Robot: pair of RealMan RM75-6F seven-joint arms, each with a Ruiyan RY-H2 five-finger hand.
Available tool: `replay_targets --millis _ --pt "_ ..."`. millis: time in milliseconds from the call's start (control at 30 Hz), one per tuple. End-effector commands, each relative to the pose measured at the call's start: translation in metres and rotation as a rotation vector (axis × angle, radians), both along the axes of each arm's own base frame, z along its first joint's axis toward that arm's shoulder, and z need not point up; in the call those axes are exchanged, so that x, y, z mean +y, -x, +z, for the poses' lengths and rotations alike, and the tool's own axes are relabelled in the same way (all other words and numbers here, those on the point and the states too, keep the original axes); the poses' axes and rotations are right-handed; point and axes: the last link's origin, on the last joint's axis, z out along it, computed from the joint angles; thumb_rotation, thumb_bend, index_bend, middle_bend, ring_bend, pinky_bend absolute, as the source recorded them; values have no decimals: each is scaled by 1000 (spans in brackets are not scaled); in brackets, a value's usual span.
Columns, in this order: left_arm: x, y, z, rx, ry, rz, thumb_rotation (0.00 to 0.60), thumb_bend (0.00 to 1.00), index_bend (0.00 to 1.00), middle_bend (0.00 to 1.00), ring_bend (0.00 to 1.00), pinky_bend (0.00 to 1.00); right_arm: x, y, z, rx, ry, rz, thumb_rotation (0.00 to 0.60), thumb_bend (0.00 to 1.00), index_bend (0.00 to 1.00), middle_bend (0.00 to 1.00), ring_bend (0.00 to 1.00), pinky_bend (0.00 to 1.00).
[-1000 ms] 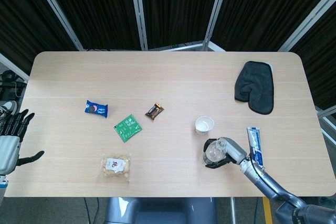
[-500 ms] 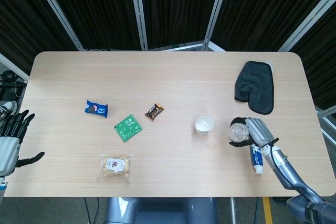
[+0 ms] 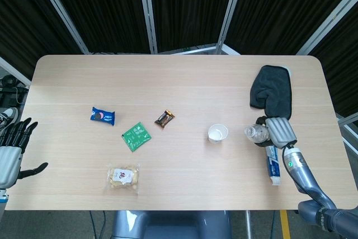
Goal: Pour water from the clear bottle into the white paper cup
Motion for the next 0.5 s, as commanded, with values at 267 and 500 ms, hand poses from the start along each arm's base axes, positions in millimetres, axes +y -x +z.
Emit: replay_targets --millis 267,500 --pt "1 2 0 1 0 6 600 0 0 0 0 0 -14 -7 -13 198 37 2 600 573 579 643 522 426" --pt "2 1 0 4 2 6 600 0 0 0 0 0 -21 -12 -18 317 72 5 600 602 583 646 522 430"
